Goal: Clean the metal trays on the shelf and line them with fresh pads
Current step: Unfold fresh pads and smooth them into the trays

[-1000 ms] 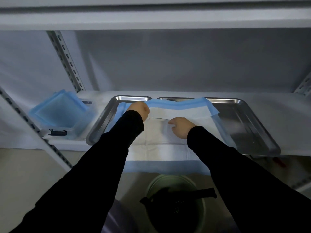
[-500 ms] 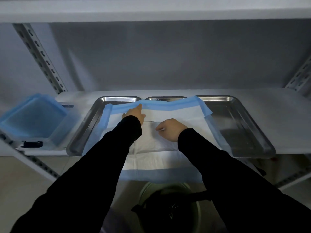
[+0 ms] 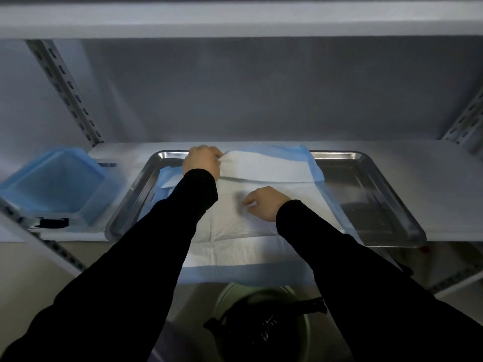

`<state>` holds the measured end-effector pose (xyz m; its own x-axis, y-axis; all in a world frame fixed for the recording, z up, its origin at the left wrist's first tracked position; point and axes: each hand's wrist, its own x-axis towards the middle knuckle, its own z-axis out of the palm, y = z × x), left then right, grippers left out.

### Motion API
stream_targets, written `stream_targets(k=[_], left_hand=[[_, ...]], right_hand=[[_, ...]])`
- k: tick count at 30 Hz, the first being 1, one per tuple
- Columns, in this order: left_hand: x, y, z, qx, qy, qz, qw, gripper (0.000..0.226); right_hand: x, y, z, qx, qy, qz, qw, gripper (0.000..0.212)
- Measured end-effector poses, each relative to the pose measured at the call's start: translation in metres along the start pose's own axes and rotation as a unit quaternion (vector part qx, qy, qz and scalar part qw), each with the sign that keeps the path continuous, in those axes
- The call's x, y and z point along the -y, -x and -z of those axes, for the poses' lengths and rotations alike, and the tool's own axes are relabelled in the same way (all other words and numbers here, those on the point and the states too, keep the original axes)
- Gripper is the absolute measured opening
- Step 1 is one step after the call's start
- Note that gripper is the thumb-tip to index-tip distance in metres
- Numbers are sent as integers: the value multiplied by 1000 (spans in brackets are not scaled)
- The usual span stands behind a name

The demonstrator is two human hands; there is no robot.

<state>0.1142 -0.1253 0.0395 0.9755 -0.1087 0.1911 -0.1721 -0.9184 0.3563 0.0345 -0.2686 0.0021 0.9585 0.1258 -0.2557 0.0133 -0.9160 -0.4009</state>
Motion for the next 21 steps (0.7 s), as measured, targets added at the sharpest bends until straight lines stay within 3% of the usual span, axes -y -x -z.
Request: stream_targets(k=[7, 10, 12, 14, 18, 19, 21], left_hand=[[-12, 2, 39, -80, 48, -6, 996, 19], [-15, 5, 46, -90, 55, -3, 994, 16], [-16, 8, 49, -90, 48, -1, 995, 19], [-15, 8, 49, -87, 60, 3, 994, 20], [-13, 14, 51, -61, 108, -13, 992, 29], [-13, 17, 53, -46, 112, -14, 992, 33], [-13, 21, 56, -23, 103, -22, 994, 27]], right_hand=[[3, 0, 0, -1, -19, -2, 1000, 42], [0, -4, 0, -78, -221, -52, 971, 56], [0, -4, 5, -134, -427, -89, 890, 70], [1, -1, 15, -142, -603, -102, 778, 71], [-4, 7, 35, -121, -800, -88, 580, 39], [-6, 8, 38, -131, -817, -93, 554, 34], [-7, 10, 43, -154, -817, -103, 546, 23]])
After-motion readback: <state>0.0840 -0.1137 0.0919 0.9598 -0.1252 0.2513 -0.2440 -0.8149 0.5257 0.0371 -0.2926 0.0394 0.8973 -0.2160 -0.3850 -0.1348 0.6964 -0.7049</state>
